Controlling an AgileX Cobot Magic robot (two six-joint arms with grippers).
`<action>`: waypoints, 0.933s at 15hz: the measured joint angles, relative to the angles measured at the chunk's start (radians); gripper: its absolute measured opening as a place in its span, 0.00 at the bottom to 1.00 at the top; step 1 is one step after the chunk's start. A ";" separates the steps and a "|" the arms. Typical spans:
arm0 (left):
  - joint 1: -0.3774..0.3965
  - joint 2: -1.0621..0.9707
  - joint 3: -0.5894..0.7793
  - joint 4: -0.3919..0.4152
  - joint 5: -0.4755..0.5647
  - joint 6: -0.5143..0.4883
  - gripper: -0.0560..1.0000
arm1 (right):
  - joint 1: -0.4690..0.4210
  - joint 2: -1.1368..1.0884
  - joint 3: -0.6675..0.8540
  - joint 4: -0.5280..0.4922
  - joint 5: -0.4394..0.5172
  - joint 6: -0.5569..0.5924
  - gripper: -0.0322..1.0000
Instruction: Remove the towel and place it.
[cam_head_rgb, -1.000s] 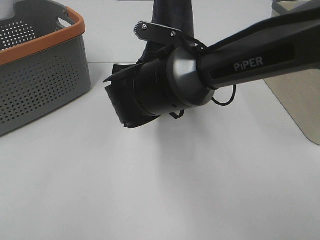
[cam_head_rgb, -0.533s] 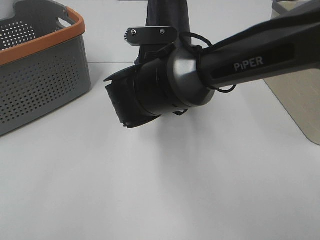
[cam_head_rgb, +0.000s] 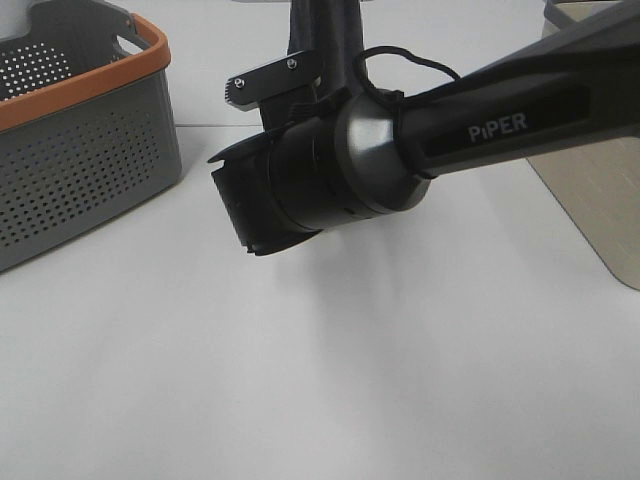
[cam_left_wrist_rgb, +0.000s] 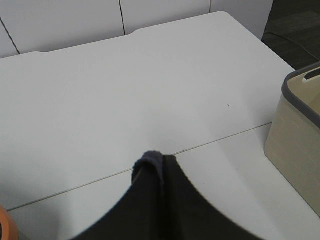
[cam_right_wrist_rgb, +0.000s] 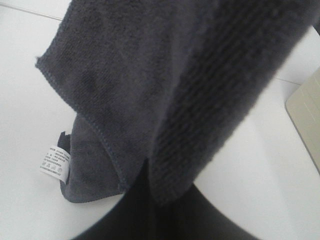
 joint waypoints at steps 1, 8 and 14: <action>0.012 0.000 0.000 0.000 0.000 0.008 0.05 | 0.000 -0.009 0.000 0.000 0.038 -0.026 0.06; 0.166 0.000 0.000 -0.225 0.009 0.213 0.05 | -0.001 -0.146 0.003 -0.001 0.478 -0.330 0.06; 0.224 0.000 0.000 -0.334 0.026 0.263 0.05 | -0.138 -0.226 0.167 -0.003 0.812 -0.302 0.06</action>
